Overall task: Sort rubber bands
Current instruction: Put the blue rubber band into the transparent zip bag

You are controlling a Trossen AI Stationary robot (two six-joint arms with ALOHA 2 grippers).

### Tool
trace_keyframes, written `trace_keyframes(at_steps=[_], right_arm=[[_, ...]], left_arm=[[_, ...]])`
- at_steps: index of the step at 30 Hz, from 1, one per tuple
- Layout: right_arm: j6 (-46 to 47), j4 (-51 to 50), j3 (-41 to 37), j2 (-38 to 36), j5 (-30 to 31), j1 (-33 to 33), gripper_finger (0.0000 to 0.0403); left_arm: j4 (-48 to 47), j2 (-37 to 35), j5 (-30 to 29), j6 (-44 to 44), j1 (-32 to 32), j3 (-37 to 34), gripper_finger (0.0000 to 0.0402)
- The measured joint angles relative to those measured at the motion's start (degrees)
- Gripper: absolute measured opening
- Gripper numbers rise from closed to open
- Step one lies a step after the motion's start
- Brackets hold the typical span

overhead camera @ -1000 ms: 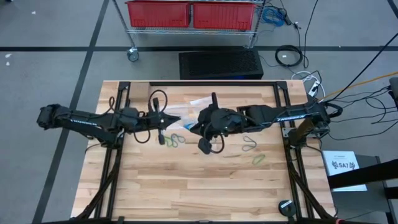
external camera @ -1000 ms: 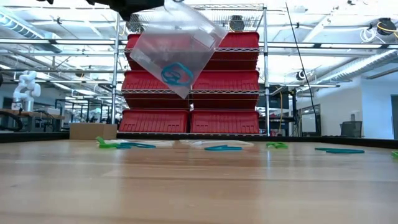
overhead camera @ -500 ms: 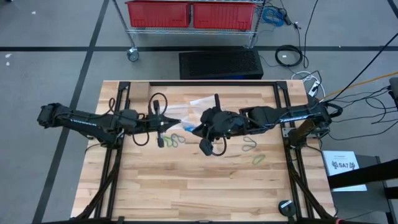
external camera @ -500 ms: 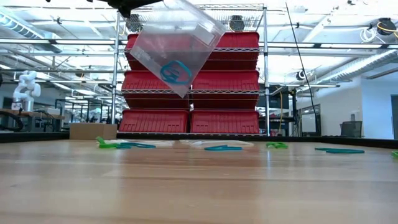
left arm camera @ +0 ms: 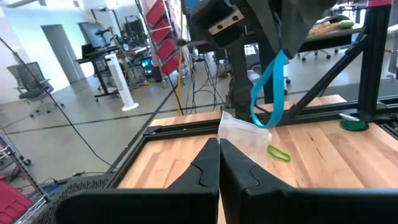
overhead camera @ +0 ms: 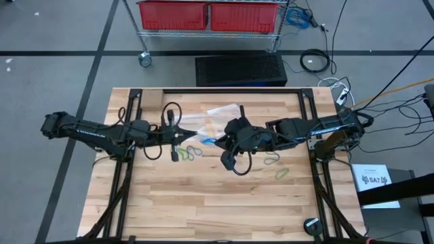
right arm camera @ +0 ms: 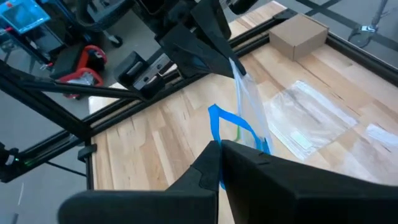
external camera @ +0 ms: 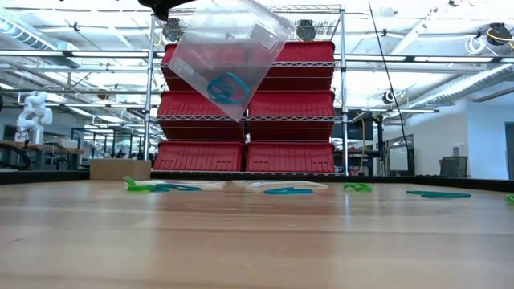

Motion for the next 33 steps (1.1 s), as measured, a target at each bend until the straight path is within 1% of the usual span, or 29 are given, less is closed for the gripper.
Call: trace_keyframes(at_steps=[11, 15, 33], right_arm=[[1.3, 0.6, 0.0, 0.0, 0.6, 0.9, 0.0000], [1.4, 0.0, 0.0, -0.3, 1.8, 1.5, 0.0000], [3.0, -0.3, 0.0, 0.9, 1.7, 1.4, 0.0000]], left_arm=[[-0.1, 0.0, 0.0, -0.1, 0.0, 0.0, 0.0000], [-0.1, 0.0, 0.0, -0.1, 0.0, 0.0, 0.0000], [1.8, 0.0, -0.6, -0.1, 0.0, 0.0, 0.0000]])
